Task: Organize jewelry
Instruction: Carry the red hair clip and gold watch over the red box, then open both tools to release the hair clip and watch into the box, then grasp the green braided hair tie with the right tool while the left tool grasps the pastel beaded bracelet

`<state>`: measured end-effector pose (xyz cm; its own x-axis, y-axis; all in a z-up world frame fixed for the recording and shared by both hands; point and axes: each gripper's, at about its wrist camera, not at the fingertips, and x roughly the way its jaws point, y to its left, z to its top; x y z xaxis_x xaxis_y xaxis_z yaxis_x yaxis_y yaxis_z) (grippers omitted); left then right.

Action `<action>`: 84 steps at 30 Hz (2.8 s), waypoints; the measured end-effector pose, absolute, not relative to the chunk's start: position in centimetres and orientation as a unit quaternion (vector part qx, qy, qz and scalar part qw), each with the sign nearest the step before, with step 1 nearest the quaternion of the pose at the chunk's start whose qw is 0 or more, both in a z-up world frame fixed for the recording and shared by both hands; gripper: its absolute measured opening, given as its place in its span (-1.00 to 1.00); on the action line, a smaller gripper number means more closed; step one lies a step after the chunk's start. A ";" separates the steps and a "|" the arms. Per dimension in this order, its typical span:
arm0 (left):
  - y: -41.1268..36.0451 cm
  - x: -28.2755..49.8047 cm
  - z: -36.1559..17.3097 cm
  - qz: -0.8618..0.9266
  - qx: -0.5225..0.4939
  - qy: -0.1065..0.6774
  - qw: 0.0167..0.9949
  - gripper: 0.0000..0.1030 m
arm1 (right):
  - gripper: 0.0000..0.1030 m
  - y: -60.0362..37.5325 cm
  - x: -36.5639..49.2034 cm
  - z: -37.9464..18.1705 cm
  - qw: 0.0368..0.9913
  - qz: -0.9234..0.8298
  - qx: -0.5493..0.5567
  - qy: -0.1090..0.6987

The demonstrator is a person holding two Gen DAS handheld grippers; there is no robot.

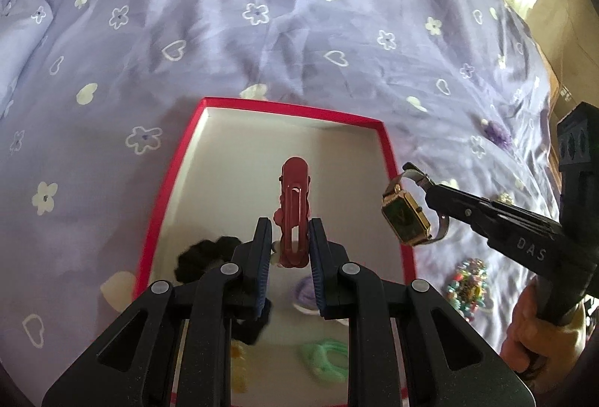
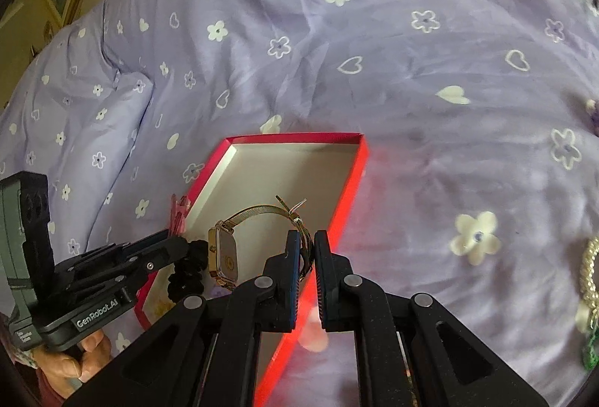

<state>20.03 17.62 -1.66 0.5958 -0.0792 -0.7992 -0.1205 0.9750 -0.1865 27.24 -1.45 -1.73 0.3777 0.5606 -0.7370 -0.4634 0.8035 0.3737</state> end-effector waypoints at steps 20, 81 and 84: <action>21.2 23.1 -6.5 0.051 -0.080 0.495 0.864 -0.65 | -0.86 3.7 28.8 -5.6 0.806 0.317 -0.013 0.500; 8.5 11.6 -0.3 -0.029 -0.103 0.458 0.883 -0.09 | -0.32 -17.8 16.8 -0.8 0.856 0.241 0.074 0.451; 7.0 11.5 -0.2 -0.042 -0.090 0.460 0.882 -0.09 | -0.29 -19.5 16.0 -1.0 0.860 0.228 0.082 0.450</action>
